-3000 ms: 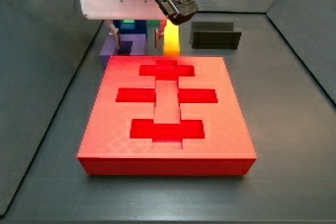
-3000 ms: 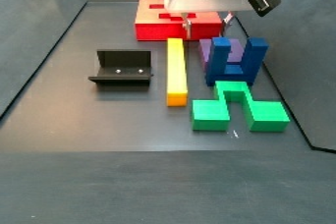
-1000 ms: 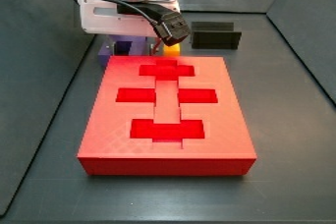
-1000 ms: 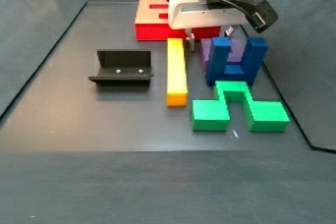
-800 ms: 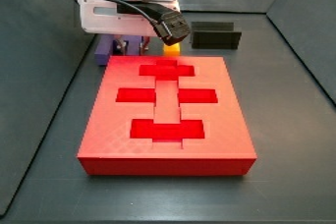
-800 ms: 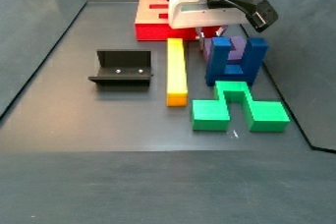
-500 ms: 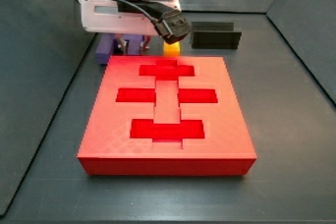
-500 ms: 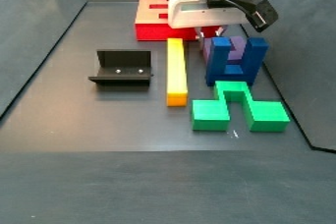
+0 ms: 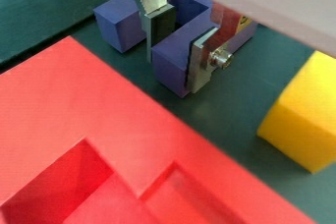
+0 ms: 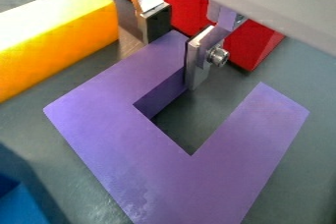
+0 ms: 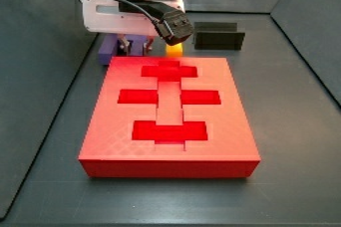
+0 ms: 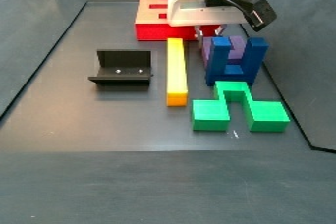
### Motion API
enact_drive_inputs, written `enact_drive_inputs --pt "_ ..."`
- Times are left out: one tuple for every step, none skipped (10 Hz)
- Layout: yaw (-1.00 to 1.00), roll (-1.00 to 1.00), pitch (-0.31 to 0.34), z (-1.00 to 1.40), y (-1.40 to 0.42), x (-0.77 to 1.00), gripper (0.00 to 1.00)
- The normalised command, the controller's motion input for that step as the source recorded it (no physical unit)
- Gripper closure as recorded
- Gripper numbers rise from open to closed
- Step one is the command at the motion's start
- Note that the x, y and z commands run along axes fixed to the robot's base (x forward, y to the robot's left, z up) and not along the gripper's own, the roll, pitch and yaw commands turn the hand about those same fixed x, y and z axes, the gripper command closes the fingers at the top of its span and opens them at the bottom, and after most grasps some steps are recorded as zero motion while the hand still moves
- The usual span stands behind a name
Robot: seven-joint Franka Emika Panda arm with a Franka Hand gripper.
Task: Pick up the purple object. Move up. Place the purple object on the fixture. Regrasp the purple object. Move to above the board. Insert the purple object.
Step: Pick up the purple object.
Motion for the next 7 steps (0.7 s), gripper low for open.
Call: enact_drive_inputs --pt "0.0 0.0 0.0 0.0 0.0 0.0 1.0" --pt "0.0 0.0 0.0 0.0 0.0 0.0 1.0" --pt "0.0 0.0 0.0 0.0 0.0 0.0 1.0" --pt "0.0 0.0 0.0 0.0 0.0 0.0 1.0" --pt "0.0 0.0 0.0 0.0 0.0 0.0 1.0" --pt "0.0 0.0 0.0 0.0 0.0 0.0 1.0" --pt "0.0 0.0 0.0 0.0 0.0 0.0 1.0"
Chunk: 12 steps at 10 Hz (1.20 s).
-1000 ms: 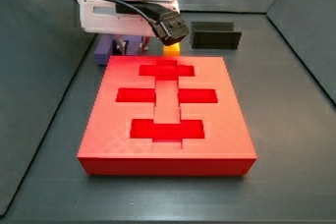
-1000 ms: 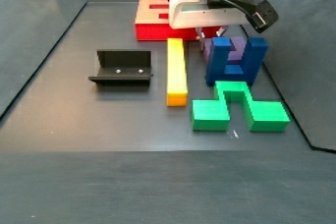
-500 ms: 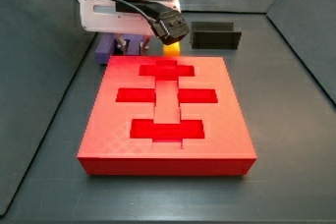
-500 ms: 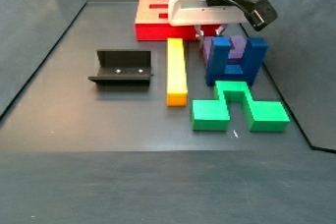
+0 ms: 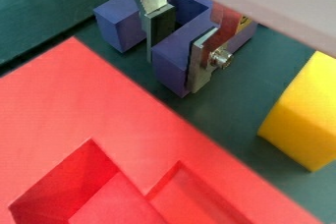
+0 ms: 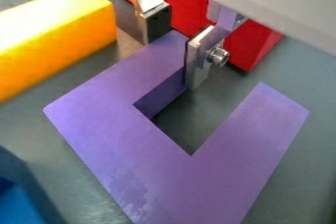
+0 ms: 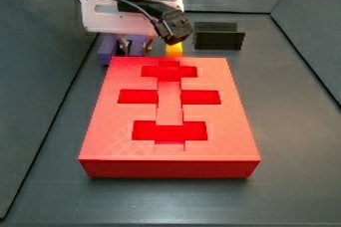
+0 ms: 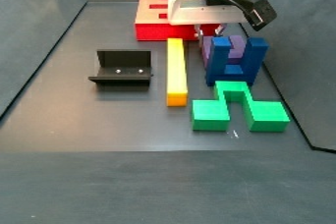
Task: Pick up the purple object. Move up. Place the purple object on the fixture. Regrasp the purple object. Move to above the board. Insert the purple object.
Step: Move up, then place the purple object on the fixture.
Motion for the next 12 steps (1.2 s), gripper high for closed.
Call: enact_drive_inputs --pt "0.0 0.0 0.0 0.83 0.0 0.0 1.0" --pt "-0.01 0.01 -0.014 0.84 0.07 0.05 1.0" --pt "-0.01 -0.03 0.041 0.57 0.06 -0.01 1.0" --pt "-0.01 -0.08 0.031 0.28 0.03 0.01 1.0" --pt "0.0 0.0 -0.04 0.0 0.0 -0.02 1.0" --pt "0.0 0.0 0.0 0.08 0.0 -0.09 1.0" --pt "0.04 -0.08 0.274 0.62 0.0 0.29 1.0" --pt "0.04 -0.4 0.094 0.86 -0.06 0.37 1.0" --pt "0.0 -0.63 0.0 0.89 -0.03 0.44 1.0" --pt "-0.05 -0.82 0.0 0.7 0.0 0.51 1.0" --pt "-0.11 -0.89 0.006 0.58 0.01 0.67 1.0" --pt "-0.15 -1.0 0.0 0.38 0.06 0.67 1.0"
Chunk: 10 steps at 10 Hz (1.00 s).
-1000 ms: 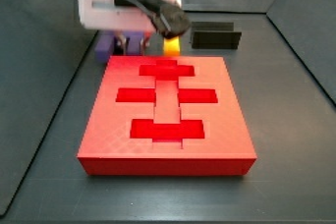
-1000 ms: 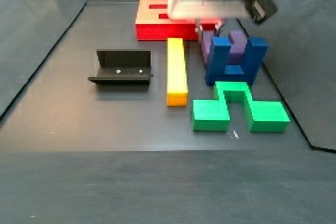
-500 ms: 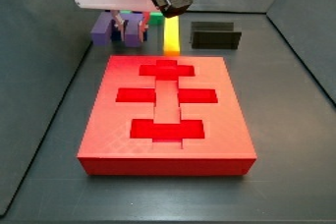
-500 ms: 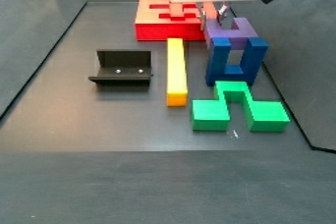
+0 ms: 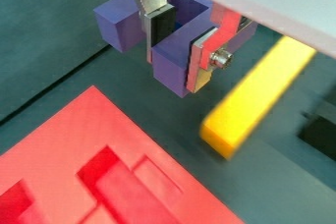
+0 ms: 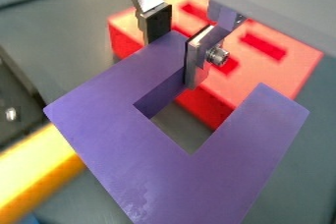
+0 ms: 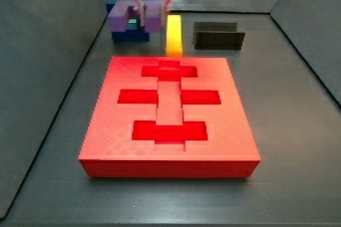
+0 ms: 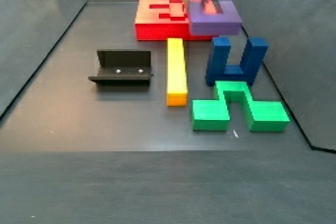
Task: Pick up the purple object. Move up. Place the purple object on the fixture. Regrasp the purple object. Move to above the board. Insert the purple object.
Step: Place the purple object on the fixture.
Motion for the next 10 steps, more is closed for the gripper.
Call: enact_drive_inputs --pt "-0.14 -1.0 0.0 0.34 0.07 0.69 1.0" --pt "-0.13 -1.0 0.0 0.32 0.06 0.71 1.0" --pt "-0.13 -1.0 0.0 0.25 0.06 0.72 1.0" --pt "-0.07 -0.98 0.0 0.15 0.12 0.73 1.0" --pt "-0.03 -0.89 0.023 0.07 0.14 0.77 1.0" --pt "0.0 -0.59 0.131 0.0 0.13 0.78 1.0" --pt "0.0 -0.5 0.214 0.07 0.06 0.88 1.0" --pt "0.0 -0.49 0.166 0.15 0.04 0.97 1.0" --pt "0.0 -0.49 0.117 0.19 0.04 0.98 1.0" --pt "0.0 -0.53 0.094 0.18 0.06 0.96 1.0"
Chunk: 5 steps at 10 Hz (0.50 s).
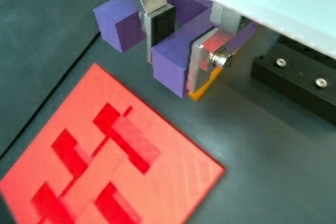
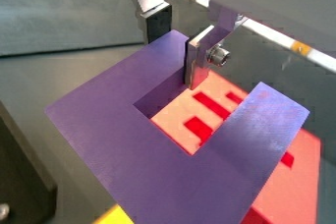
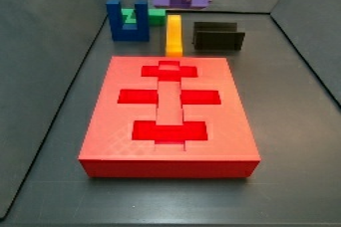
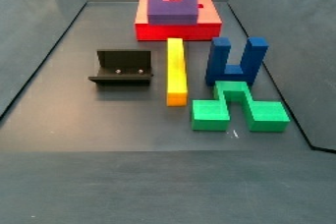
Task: Pick up the purple object. Move up. Place the purple object on the fixture. Regrasp the purple object. Move to above the board. Insert the purple object.
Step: Place the purple object on the fixture.
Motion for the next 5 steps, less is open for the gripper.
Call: enact_drive_inputs --pt "0.0 -0.6 0.0 0.26 0.16 0.85 1.0" --pt "0.0 -0.75 -0.691 0.41 0.18 0.21 1.0" --pt "0.02 -0.52 -0.34 0.17 0.41 0.59 1.0" --pt "0.04 -0.48 -0.16 0.19 0.5 0.65 1.0" --pt "0.0 -0.48 -0.043 0.0 0.47 0.84 1.0"
